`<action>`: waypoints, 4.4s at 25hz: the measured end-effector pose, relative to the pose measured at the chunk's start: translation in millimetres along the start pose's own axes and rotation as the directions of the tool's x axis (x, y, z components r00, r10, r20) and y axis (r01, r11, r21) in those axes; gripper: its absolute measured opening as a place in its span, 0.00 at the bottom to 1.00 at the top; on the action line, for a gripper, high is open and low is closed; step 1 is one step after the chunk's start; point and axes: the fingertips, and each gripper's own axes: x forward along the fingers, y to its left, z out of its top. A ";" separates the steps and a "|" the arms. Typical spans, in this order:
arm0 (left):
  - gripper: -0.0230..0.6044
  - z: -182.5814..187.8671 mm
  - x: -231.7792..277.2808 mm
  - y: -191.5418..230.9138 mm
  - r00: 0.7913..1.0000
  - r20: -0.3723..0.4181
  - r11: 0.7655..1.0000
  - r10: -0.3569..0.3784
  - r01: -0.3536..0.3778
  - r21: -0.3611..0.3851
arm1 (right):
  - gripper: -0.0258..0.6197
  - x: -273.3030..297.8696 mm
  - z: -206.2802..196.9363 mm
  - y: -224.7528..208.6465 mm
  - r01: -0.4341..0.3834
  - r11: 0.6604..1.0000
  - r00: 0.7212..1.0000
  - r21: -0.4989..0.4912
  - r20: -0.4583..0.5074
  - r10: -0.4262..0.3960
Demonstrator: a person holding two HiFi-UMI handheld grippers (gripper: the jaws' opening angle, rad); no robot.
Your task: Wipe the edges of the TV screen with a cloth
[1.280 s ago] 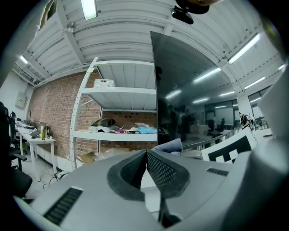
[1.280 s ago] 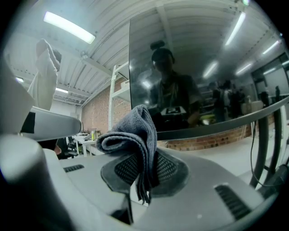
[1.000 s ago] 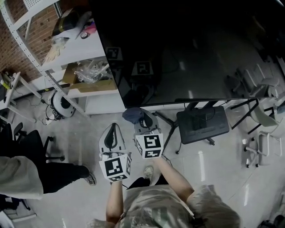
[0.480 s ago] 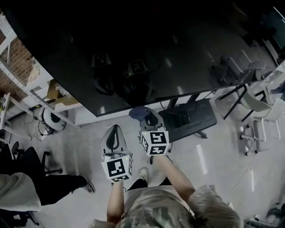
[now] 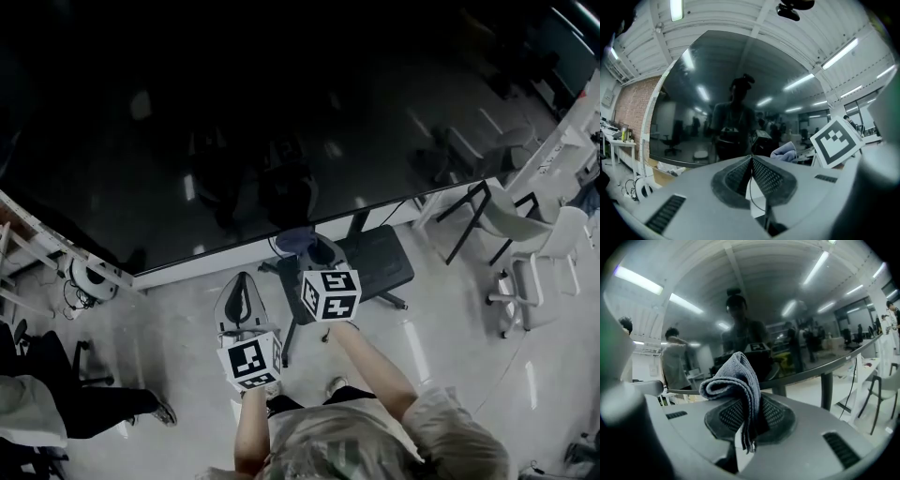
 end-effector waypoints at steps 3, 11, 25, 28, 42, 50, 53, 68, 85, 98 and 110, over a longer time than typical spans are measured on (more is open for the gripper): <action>0.06 2.8 12.1 -34.9 1.000 0.005 1.000 0.002 -0.002 0.003 | 0.12 -3.6 12.7 -37.7 0.000 1.000 1.000 0.002 -0.025 0.000; 0.06 -6.2 44.7 -131.2 0.996 -0.016 0.996 -0.088 0.089 0.030 | 0.12 -11.9 26.1 -113.4 -0.019 0.997 0.990 0.077 -0.137 0.029; 0.06 -12.6 143.0 -285.2 0.997 0.065 0.998 -0.049 0.047 0.041 | 0.12 -55.2 69.4 -285.9 0.007 0.994 0.995 0.110 -0.101 0.004; 0.06 -6.7 162.5 -327.9 0.997 0.067 0.999 -0.032 0.032 0.007 | 0.12 -65.5 81.1 -332.5 -0.009 0.996 0.994 0.083 -0.107 0.018; 0.06 20.6 214.2 -476.6 0.993 0.064 0.991 -0.098 0.092 0.096 | 0.12 -77.0 107.2 -435.3 -0.053 0.992 0.989 0.114 -0.134 0.068; 0.06 29.6 223.8 -555.0 0.996 0.073 0.995 0.044 -0.050 0.083 | 0.12 -84.4 121.7 -488.1 -0.219 0.972 0.957 0.083 -0.174 0.231; 0.06 37.7 225.2 -587.6 0.990 0.102 0.993 0.095 -0.101 0.057 | 0.12 -89.7 126.8 -509.1 -0.268 0.960 0.944 0.080 -0.180 0.278; 0.06 31.9 233.4 -674.4 0.970 0.064 0.968 0.234 -0.238 0.081 | 0.12 -108.6 164.3 -639.2 -0.255 0.962 0.955 0.099 -0.127 0.266; 0.06 27.4 278.2 -771.4 0.943 0.083 0.945 0.322 -0.326 0.038 | 0.12 -131.9 187.3 -746.1 -0.348 0.902 0.937 -0.256 -0.124 0.326; 0.06 45.7 252.5 -787.9 0.917 0.080 0.919 0.392 -0.394 0.023 | 0.12 -139.4 189.0 -762.7 -0.354 0.743 0.932 -0.568 -0.145 0.333; 0.06 64.8 258.8 -812.0 0.944 0.036 0.945 0.327 -0.327 -0.016 | 0.12 -137.3 209.9 -765.8 -0.321 0.730 0.941 -0.603 -0.117 0.317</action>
